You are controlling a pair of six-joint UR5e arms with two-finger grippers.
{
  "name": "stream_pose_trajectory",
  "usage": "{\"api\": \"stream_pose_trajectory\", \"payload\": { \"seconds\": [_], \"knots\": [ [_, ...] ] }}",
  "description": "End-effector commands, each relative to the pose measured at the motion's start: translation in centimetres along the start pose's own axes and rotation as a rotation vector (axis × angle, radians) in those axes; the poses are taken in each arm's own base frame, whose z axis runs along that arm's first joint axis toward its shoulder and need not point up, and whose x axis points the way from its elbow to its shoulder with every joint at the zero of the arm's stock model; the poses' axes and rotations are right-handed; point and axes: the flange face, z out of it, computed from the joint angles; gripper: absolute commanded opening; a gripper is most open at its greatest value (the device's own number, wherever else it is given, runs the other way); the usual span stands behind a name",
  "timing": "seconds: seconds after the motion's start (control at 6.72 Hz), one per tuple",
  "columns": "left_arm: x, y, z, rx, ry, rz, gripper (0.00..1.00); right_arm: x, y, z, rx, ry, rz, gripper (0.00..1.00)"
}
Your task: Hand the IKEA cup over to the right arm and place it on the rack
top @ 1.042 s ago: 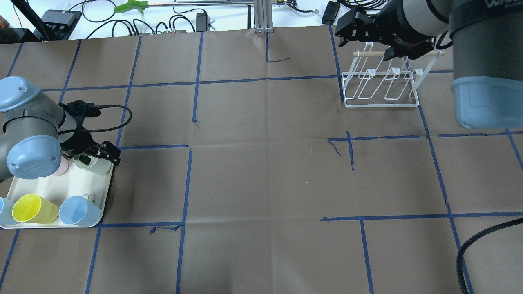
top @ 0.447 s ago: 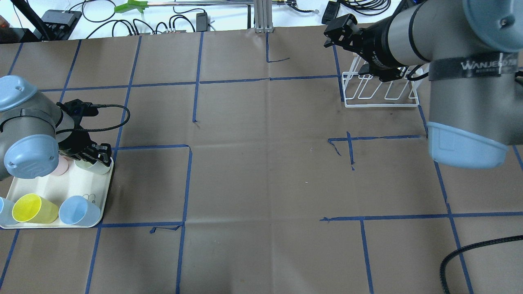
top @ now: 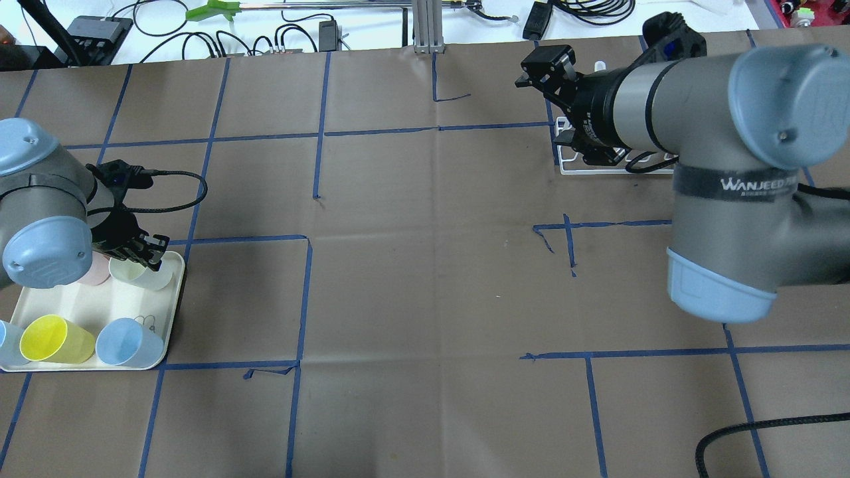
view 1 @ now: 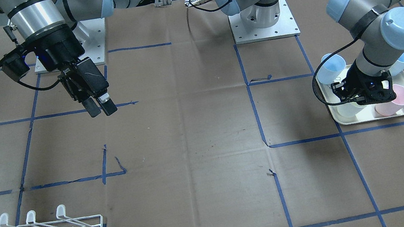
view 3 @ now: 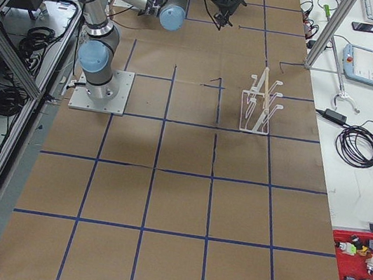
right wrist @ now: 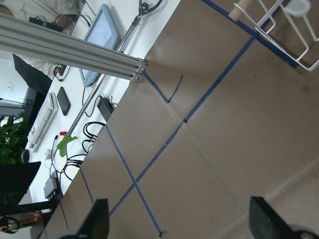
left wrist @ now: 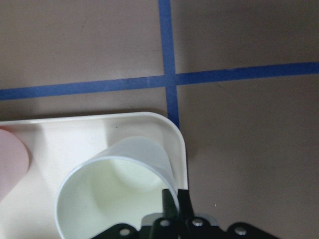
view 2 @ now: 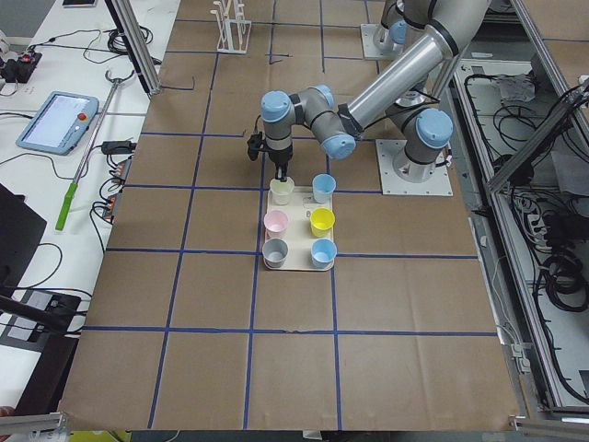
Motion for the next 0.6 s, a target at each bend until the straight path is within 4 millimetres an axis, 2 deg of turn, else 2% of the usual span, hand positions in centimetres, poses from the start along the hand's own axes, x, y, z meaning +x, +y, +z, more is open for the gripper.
{"api": "stream_pose_trajectory", "payload": {
  "seconds": [0.0, 0.15, 0.3, 0.45],
  "knots": [
    [-0.6, -0.4, -2.1, 0.028, -0.031, -0.002, 0.0, 3.0, 2.2, 0.5, 0.016, -0.098, 0.172, 1.0],
    [-1.0, -1.5, -5.5, 0.059, -0.042, 0.002, 0.0, 3.5, 2.5, 0.4, 0.024, -0.121, 0.198, 1.0],
    [-1.7, -3.4, -10.0, 0.057, -0.023, 0.008, 0.0, 3.5, 2.5, 0.4, 0.025, -0.122, 0.199, 1.0],
    [-1.5, -5.6, -14.9, 0.112, 0.054, 0.023, 0.0, 3.5, 2.5, 0.4, 0.025, -0.122, 0.199, 1.0]
  ]
}}
